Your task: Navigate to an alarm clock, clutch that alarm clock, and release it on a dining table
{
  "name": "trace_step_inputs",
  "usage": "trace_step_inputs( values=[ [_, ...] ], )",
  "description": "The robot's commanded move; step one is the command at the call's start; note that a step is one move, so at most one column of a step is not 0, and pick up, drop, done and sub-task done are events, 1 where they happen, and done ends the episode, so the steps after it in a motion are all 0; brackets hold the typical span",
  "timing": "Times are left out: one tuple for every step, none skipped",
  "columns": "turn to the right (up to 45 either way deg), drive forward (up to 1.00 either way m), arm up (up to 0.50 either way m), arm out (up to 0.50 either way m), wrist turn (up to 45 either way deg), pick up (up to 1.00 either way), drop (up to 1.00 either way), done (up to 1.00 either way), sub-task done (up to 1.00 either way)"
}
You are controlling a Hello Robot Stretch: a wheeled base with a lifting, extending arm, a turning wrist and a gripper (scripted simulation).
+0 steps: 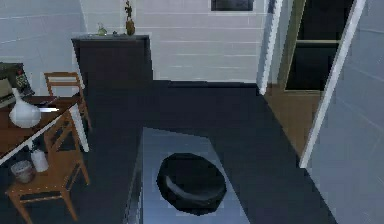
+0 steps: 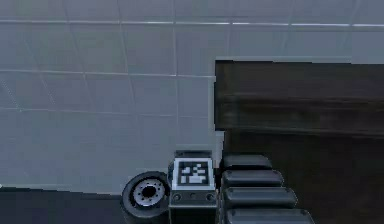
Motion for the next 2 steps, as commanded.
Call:
trace_step_inputs(
  values=[
    [0.0,0.15,0.00,0.00,0.0,0.00,0.00,0.00,0.00],
    [12.0,0.00,0.00,0.00,0.0,0.00,0.00,0.00,0.00]
  ],
)
